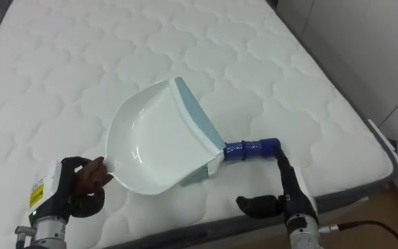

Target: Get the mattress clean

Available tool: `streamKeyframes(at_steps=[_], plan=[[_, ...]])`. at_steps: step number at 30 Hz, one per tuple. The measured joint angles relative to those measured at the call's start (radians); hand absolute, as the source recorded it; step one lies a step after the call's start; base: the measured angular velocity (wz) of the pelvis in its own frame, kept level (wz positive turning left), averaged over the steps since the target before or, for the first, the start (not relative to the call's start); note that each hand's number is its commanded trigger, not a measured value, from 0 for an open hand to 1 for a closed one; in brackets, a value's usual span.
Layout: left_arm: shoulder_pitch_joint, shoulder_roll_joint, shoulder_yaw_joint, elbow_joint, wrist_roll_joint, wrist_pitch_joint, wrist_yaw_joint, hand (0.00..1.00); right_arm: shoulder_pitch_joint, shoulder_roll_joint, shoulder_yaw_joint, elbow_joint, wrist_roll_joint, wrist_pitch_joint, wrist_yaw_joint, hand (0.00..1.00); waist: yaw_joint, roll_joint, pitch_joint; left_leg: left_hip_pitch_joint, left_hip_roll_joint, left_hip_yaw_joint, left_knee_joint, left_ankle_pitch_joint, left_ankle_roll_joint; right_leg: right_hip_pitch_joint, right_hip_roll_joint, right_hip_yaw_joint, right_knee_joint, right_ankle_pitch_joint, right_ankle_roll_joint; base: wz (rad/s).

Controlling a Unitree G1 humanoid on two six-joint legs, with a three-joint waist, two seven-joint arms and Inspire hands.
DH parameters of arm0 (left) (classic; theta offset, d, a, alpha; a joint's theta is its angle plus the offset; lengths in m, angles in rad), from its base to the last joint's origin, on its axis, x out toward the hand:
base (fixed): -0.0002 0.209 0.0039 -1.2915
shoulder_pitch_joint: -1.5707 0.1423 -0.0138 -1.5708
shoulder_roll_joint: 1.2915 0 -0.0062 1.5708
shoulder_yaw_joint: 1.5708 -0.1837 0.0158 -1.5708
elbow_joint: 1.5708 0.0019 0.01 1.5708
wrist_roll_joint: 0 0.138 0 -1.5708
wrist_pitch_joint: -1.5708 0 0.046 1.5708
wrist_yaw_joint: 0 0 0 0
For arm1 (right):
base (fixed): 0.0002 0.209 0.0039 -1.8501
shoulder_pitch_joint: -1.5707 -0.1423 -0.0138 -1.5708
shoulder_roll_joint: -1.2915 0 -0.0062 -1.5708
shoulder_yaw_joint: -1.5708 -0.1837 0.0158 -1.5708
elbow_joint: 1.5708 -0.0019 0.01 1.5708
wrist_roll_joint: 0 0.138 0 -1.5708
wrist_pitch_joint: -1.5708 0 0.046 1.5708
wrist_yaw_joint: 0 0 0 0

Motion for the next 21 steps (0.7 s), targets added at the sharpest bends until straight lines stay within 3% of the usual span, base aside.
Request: streamKeyframes(at_steps=[5, 9, 13, 21], plan=[[0.020, -0.002, 0.000, 0.071, -0.053, 0.018, -0.012, 0.00, 0.001, 0.001, 0.000, 0.033, -0.026, 0.008, 0.002, 0.00, -0.004, -0.008, 0.0031, -0.003, 0.002, 0.000, -0.003, 0.000, 0.000, 0.003, 0.002, -0.012, -0.010, 0.007, -0.002, 0.02], [0.040, -0.003, 0.003, 0.228, -0.159, 0.026, -0.042, 0.00, 0.003, 0.002, -0.002, 0.209, -0.054, 0.012, 0.001, 0.00, -0.003, -0.012, 0.0032, 0.030, 0.001, -0.001, -0.024, 0.000, -0.002, 0.037, 0.002, -0.011, -0.032, 0.007, -0.002, 0.00], [0.065, -0.006, 0.048, 0.398, -0.256, 0.034, -0.045, 0.00, 0.011, 0.013, -0.011, 0.313, -0.045, 0.022, -0.004, 0.00, -0.005, -0.015, 0.0036, 0.033, 0.001, 0.000, -0.032, 0.000, -0.003, 0.038, 0.002, -0.013, -0.043, 0.007, -0.002, -0.02], [0.106, -0.014, 0.113, 0.487, -0.424, 0.045, -0.059, 0.00, 0.003, 0.021, -0.038, 0.492, 0.021, 0.026, 0.033, 0.00, 0.011, -0.011, 0.0036, 0.054, 0.001, -0.003, -0.034, 0.000, -0.004, 0.062, 0.000, -0.015, -0.060, 0.008, 0.000, 0.00]])
